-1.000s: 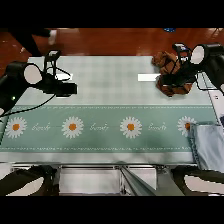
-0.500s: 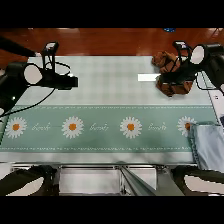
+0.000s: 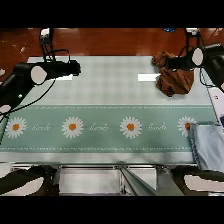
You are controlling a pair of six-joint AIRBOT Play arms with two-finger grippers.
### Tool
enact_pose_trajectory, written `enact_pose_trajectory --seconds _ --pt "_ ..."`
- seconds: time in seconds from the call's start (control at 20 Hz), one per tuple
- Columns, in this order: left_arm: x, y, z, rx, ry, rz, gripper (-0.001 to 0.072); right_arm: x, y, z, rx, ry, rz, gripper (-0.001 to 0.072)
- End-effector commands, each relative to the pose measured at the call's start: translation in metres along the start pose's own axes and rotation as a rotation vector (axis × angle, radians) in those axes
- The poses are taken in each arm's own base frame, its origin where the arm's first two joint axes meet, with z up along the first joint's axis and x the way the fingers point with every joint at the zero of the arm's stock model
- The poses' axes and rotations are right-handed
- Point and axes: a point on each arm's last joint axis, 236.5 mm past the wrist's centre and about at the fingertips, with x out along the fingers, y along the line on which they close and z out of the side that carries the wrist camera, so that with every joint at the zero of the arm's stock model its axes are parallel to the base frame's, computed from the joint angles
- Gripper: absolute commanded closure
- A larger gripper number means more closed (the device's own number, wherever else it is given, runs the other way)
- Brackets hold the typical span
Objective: Fold the shirts.
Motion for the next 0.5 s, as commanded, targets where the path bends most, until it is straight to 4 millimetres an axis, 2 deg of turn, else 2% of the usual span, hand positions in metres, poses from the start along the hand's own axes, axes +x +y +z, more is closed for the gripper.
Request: enact_pose_trajectory --seconds 0.0,0.15,0.3,0.45 --pt "0.015 0.008 0.000 -0.007 -0.015 0.011 0.0199 0.036 -0.038 0.003 0.154 -0.024 -0.034 0.0296" --pt "0.015 0.018 -0.014 -0.018 0.048 0.032 0.0199 0.085 -0.056 -0.018 0.221 0.069 -0.009 0.0296" --pt "0.011 0.036 -0.047 -0.040 0.192 0.073 0.0199 0.126 -0.049 -0.022 0.253 0.126 0.066 0.0296" --pt "0.006 0.052 -0.063 -0.058 0.265 0.103 0.0199 0.157 -0.043 -0.035 0.224 0.197 0.069 0.0296"
